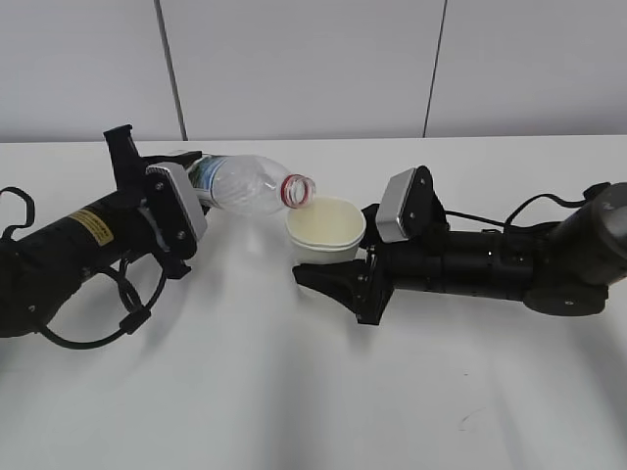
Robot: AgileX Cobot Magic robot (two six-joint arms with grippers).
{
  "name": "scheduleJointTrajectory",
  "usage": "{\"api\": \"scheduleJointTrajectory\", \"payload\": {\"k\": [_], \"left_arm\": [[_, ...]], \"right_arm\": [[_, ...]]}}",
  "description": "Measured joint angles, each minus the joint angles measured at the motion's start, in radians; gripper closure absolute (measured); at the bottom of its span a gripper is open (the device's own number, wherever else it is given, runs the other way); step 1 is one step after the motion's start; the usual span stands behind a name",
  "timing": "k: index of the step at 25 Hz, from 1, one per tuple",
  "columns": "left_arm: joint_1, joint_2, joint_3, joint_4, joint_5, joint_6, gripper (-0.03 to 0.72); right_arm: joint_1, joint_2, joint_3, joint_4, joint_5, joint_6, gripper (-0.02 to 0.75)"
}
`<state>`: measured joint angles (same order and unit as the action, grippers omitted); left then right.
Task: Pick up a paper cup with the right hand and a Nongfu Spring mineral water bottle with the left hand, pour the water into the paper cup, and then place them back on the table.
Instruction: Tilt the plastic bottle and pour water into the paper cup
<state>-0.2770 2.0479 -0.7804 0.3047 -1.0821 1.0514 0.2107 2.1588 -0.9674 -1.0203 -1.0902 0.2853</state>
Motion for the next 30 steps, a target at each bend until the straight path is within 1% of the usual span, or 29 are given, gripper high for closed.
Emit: {"api": "scheduleJointTrajectory", "payload": {"k": [4, 14, 19, 23, 27, 30], "left_arm": [[0.000, 0.000, 0.000, 0.000, 0.000, 0.035, 0.333], [0.000, -0.057, -0.008, -0.009, -0.001, 0.050, 0.333], [0.000, -0.057, -0.031, -0.008, -0.001, 0.107, 0.333], [0.000, -0.057, -0.033, -0.008, 0.000, 0.145, 0.333], [0.000, -0.057, -0.033, 0.000, 0.000, 0.219, 0.333], [0.000, -0.057, -0.033, 0.010, 0.000, 0.242, 0.333]], "right_arm": [[0.000, 0.000, 0.000, -0.002, 0.012, 0.000, 0.200], [0.000, 0.000, 0.000, -0.007, 0.018, 0.000, 0.201], [0.000, 0.000, 0.000, -0.007, 0.018, 0.000, 0.200], [0.000, 0.000, 0.000, -0.007, 0.018, 0.000, 0.200], [0.000, 0.000, 0.000, -0.008, 0.018, 0.000, 0.201], [0.000, 0.000, 0.000, -0.008, 0.018, 0.000, 0.200]]}}
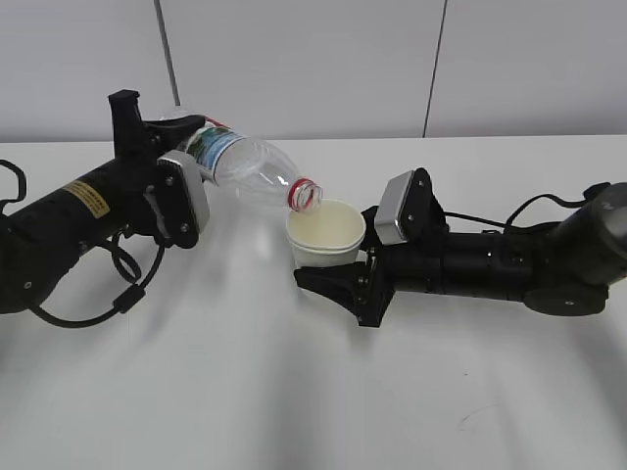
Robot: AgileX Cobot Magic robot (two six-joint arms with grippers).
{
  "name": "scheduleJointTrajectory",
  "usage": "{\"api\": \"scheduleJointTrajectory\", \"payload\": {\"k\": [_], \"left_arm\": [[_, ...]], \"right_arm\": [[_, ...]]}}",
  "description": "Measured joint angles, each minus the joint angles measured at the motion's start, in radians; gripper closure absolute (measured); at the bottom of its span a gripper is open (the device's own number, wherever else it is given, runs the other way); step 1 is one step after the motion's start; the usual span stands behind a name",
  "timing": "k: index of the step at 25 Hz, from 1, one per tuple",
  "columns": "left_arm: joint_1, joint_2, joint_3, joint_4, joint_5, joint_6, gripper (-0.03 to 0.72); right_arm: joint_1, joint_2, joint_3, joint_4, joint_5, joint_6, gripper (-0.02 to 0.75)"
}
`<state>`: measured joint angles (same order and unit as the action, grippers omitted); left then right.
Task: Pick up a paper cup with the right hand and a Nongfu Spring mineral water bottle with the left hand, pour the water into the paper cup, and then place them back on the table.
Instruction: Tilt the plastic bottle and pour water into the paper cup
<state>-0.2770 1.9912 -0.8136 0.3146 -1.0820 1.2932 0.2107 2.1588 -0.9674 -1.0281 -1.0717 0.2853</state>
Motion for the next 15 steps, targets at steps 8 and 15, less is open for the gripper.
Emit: {"api": "scheduleJointTrajectory", "payload": {"k": [8, 15], "left_arm": [[0.000, 0.000, 0.000, 0.006, 0.000, 0.042, 0.333], [0.000, 0.000, 0.000, 0.007, 0.000, 0.044, 0.333]], "right_arm": [[0.000, 0.000, 0.000, -0.011, 0.000, 0.000, 0.201], [0.000, 0.000, 0.000, -0.015, 0.000, 0.000, 0.201]]}}
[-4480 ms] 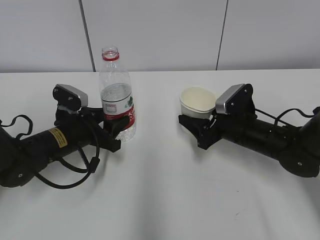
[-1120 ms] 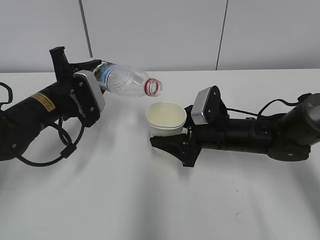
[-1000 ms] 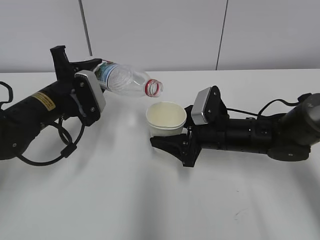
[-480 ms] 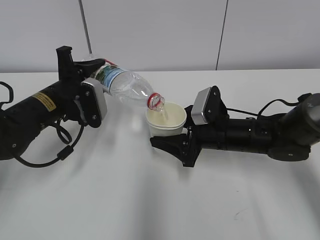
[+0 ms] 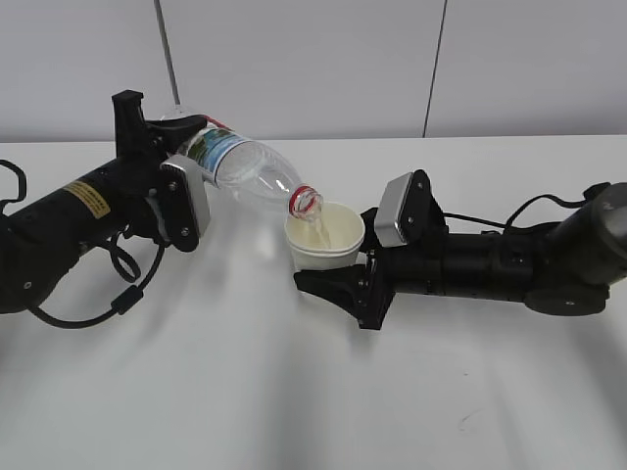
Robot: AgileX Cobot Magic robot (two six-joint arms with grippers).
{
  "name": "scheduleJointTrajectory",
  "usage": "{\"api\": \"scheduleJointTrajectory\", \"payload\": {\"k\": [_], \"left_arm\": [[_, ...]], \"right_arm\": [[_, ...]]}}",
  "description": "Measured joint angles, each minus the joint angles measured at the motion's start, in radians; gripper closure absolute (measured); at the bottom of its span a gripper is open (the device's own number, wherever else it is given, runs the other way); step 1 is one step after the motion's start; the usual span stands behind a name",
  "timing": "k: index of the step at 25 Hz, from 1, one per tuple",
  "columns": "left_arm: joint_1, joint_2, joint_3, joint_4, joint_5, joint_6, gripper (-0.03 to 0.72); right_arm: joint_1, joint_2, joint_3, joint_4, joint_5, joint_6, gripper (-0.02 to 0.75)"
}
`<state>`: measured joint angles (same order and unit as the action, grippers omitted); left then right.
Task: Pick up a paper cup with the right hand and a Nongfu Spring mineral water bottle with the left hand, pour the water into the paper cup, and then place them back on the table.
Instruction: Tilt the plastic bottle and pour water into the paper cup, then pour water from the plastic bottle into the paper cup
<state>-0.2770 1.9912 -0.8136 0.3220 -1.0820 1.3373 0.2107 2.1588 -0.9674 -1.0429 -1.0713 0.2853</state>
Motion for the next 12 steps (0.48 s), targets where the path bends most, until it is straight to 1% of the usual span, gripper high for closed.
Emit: {"api": "scheduleJointTrajectory", "payload": {"k": [7, 12], "left_arm": [[0.000, 0.000, 0.000, 0.000, -0.001, 0.001, 0.333], [0.000, 0.000, 0.000, 0.000, -0.001, 0.001, 0.333]], "right_arm": [[0.000, 0.000, 0.000, -0.037, 0.002, 0.000, 0.201], [0.000, 0.000, 0.000, -0.043, 0.002, 0.000, 0.201]]}}
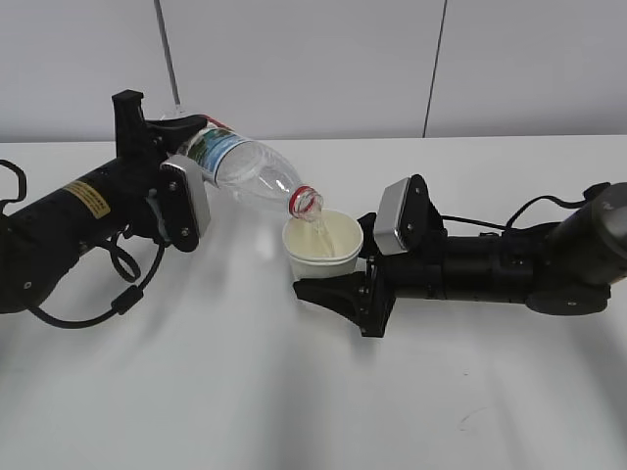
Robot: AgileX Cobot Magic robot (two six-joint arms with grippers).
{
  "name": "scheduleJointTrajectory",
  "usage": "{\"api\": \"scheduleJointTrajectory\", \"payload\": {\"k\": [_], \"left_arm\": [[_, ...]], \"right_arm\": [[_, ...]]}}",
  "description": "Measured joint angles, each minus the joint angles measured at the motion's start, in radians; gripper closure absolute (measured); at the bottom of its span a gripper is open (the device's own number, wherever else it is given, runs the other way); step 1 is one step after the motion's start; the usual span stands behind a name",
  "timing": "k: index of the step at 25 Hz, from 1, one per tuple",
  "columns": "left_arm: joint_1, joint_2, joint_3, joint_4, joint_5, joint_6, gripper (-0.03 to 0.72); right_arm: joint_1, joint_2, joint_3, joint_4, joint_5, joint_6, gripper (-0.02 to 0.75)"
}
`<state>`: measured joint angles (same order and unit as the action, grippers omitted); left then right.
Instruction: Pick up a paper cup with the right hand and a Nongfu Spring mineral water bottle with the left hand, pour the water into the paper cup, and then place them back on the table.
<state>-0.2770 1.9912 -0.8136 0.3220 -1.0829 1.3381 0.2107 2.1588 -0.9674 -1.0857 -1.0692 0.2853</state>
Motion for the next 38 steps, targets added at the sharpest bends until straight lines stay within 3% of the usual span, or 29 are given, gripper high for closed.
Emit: {"api": "scheduleJointTrajectory", "payload": {"k": [38], "left_arm": [[0.000, 0.000, -0.001, 0.000, -0.007, 0.060, 0.334]], "right_arm": [[0.000, 0.000, 0.000, -0.032, 0.005, -0.002, 0.201]]}}
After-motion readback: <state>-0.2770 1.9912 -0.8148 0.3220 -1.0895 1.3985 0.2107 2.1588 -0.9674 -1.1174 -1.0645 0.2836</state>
